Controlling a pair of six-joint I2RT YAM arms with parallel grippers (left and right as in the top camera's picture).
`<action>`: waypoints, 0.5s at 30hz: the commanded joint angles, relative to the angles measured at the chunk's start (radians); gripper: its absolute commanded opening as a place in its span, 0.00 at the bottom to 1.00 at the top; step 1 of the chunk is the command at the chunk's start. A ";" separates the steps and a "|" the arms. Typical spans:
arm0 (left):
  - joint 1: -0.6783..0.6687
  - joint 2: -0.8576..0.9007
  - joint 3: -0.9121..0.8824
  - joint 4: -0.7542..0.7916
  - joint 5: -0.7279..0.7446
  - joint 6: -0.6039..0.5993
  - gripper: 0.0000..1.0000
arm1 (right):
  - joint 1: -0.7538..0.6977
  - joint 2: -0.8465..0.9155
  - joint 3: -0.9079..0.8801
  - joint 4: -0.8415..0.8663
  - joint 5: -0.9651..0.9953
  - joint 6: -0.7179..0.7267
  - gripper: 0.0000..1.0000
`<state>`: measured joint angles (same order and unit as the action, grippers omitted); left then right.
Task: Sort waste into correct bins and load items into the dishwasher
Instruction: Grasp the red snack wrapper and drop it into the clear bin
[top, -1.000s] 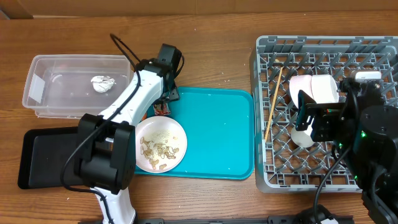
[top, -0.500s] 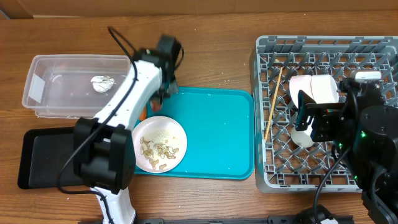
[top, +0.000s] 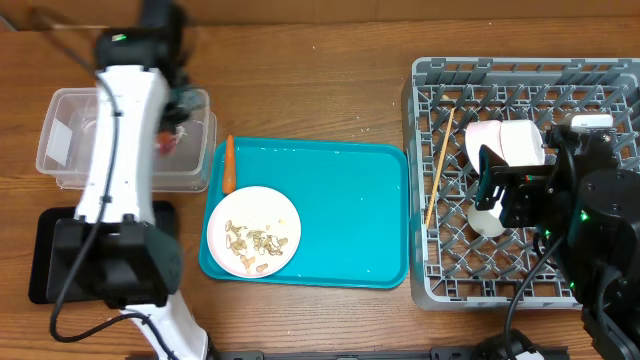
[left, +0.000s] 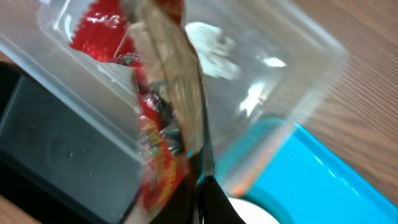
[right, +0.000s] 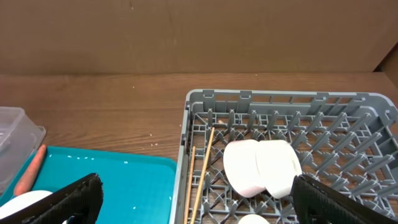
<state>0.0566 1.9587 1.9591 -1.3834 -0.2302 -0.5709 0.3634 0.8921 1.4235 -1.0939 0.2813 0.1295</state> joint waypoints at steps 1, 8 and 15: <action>0.043 0.005 -0.066 0.028 0.179 0.115 0.13 | 0.002 -0.005 0.015 0.003 0.013 -0.006 1.00; 0.024 -0.018 0.027 -0.050 0.139 0.190 0.57 | 0.002 -0.005 0.015 0.003 0.013 -0.006 1.00; -0.207 -0.048 0.050 -0.132 0.153 0.208 0.73 | 0.002 -0.005 0.015 0.003 0.013 -0.006 1.00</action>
<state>-0.0307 1.9434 1.9949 -1.5024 -0.1036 -0.3882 0.3634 0.8921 1.4235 -1.0943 0.2813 0.1295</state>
